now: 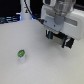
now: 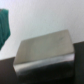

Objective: Open the kcup holder, insert the kcup into the holder, and close the kcup holder

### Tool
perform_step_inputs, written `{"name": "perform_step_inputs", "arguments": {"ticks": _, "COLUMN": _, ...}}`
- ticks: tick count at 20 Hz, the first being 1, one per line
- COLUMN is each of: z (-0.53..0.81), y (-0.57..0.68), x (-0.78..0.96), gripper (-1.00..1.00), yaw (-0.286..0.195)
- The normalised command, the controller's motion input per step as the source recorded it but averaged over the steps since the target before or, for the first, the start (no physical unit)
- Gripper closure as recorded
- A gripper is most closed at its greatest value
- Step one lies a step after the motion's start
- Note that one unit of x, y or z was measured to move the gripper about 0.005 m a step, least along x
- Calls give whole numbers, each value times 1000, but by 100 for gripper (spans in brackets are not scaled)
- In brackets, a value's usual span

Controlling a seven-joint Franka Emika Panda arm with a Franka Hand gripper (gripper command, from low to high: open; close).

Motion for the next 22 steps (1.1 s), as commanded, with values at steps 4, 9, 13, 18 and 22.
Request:
{"name": "perform_step_inputs", "arguments": {"ticks": 4, "z": 277, "y": -536, "x": 16, "gripper": -100, "yaw": -246}}
{"name": "perform_step_inputs", "arguments": {"ticks": 9, "z": 194, "y": -540, "x": 35, "gripper": -100, "yaw": -254}}
{"name": "perform_step_inputs", "arguments": {"ticks": 13, "z": 89, "y": -499, "x": 12, "gripper": -100, "yaw": -273}}
{"name": "perform_step_inputs", "arguments": {"ticks": 18, "z": 17, "y": -451, "x": -53, "gripper": -100, "yaw": -295}}
{"name": "perform_step_inputs", "arguments": {"ticks": 22, "z": -23, "y": -504, "x": -65, "gripper": -100, "yaw": -276}}
